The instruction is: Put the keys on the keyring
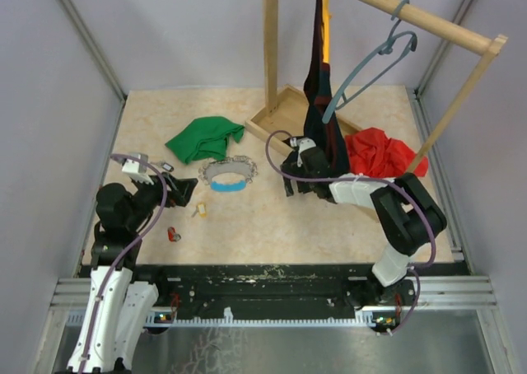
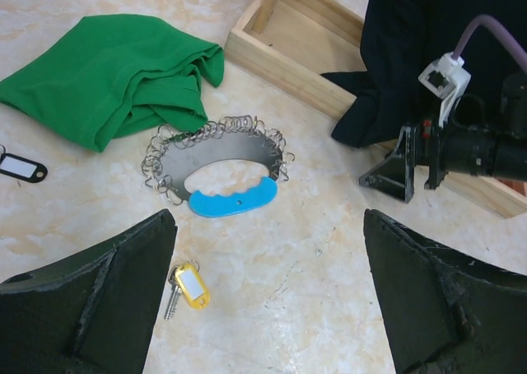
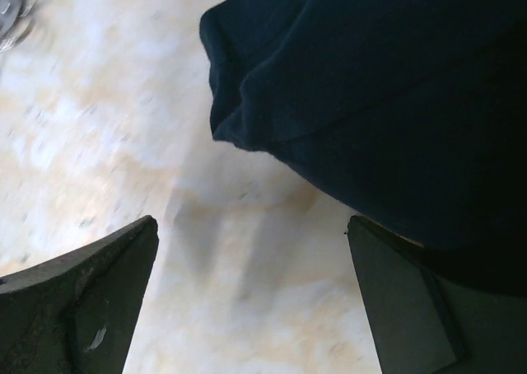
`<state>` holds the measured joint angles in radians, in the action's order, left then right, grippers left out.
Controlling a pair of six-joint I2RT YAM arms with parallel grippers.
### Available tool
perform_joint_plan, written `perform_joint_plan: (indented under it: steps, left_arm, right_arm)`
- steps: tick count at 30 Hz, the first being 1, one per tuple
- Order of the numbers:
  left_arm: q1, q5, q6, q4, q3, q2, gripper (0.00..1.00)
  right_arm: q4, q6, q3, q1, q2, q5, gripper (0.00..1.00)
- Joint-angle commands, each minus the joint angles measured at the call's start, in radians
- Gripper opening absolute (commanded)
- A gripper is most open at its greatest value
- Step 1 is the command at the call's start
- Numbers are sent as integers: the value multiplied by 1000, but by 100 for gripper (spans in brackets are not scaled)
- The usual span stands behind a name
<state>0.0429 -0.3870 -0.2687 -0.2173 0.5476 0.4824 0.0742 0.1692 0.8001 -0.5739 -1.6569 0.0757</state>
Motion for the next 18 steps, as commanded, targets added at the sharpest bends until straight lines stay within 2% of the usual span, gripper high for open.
perform_joint_plan:
  steps: [1, 13, 18]
  left_arm:
    - [-7, -24, -3, 16, 3, 15, 100]
    - [-9, -45, -3, 10, 6, 67, 100]
    - [-12, -48, -4, 6, 9, 106, 100]
  right_arm:
    - [30, 35, 56, 142, -56, 53, 99]
    - [-60, 158, 163, 348, -124, -50, 99]
    - [-64, 177, 167, 393, -113, -46, 99]
